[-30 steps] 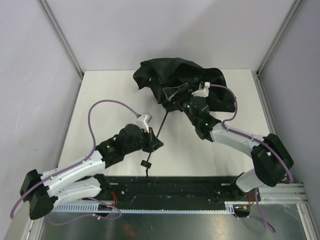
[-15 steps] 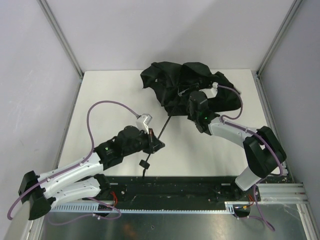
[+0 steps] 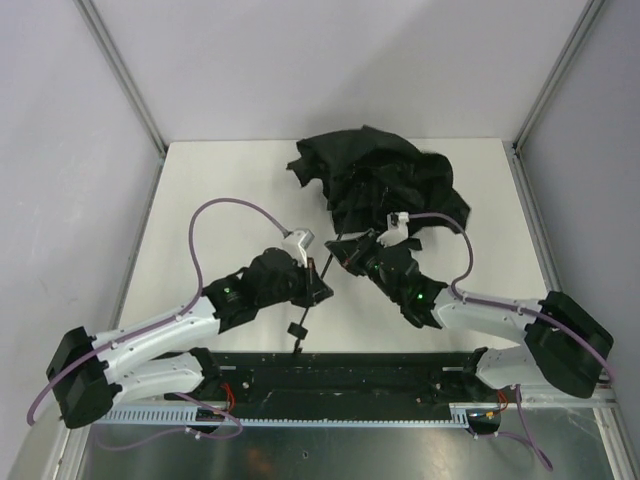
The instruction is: Put away the umbrella
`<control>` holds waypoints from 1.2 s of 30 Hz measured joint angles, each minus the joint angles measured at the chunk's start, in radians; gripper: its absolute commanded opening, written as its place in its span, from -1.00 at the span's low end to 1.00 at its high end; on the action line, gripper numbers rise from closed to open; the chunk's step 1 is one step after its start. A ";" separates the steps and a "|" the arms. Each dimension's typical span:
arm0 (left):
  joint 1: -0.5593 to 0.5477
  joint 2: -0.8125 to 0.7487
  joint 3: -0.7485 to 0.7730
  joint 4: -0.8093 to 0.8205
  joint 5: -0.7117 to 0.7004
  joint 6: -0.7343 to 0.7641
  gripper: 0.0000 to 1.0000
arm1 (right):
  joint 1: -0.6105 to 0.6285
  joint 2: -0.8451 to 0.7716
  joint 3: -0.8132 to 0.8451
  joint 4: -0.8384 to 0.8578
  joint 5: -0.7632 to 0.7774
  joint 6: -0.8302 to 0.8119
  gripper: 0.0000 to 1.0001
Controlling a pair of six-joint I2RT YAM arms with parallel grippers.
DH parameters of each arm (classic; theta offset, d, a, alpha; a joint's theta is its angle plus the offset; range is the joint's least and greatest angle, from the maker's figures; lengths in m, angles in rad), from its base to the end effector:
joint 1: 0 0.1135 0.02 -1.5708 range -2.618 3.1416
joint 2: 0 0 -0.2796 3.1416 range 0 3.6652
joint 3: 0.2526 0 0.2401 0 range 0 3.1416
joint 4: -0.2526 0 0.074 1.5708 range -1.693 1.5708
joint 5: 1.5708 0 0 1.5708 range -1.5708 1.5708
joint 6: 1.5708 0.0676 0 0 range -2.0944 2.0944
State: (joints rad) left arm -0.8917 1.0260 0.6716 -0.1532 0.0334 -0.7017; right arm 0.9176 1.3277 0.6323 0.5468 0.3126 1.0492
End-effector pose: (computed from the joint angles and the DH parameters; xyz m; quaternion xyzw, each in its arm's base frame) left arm 0.1475 -0.1864 0.2594 0.0902 0.8572 -0.3725 0.3440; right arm 0.2027 0.2307 0.2615 0.1506 0.7401 0.4713 0.4555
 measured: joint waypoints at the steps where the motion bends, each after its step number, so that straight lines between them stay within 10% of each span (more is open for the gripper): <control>1: -0.010 0.002 -0.002 -0.020 0.005 0.005 -1.00 | 0.004 -0.020 -0.023 0.016 -0.007 0.023 -1.00; 4: -0.023 0.012 0.001 0.023 0.016 0.022 -1.00 | -0.026 -0.063 -0.040 0.035 -0.042 0.032 -1.00; 9: -0.022 -0.011 0.006 0.085 0.005 0.029 -1.00 | -0.129 -0.119 -0.040 0.049 -0.157 0.003 0.19; 14: -0.018 -0.053 0.001 0.033 -0.031 0.019 -1.00 | -0.254 -0.137 -0.021 0.002 -0.085 -0.045 0.60; 20: -0.030 -0.053 -0.006 0.012 -0.043 0.017 -1.00 | -0.255 -0.067 0.110 -0.093 0.032 -0.028 0.53; 27: -0.045 -0.053 -0.006 0.009 -0.068 0.011 -1.00 | -0.264 0.068 0.277 -0.233 0.146 0.051 -0.29; 36: -0.059 -0.053 -0.006 0.007 -0.072 0.012 -1.00 | -0.277 0.089 0.299 -0.338 0.187 0.077 -0.23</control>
State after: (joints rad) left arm -0.9504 0.9726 0.6659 -0.1463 -0.0391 -0.6899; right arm 0.6411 1.4166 0.9318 0.2089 0.4999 1.1263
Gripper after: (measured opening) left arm 0.080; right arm 0.372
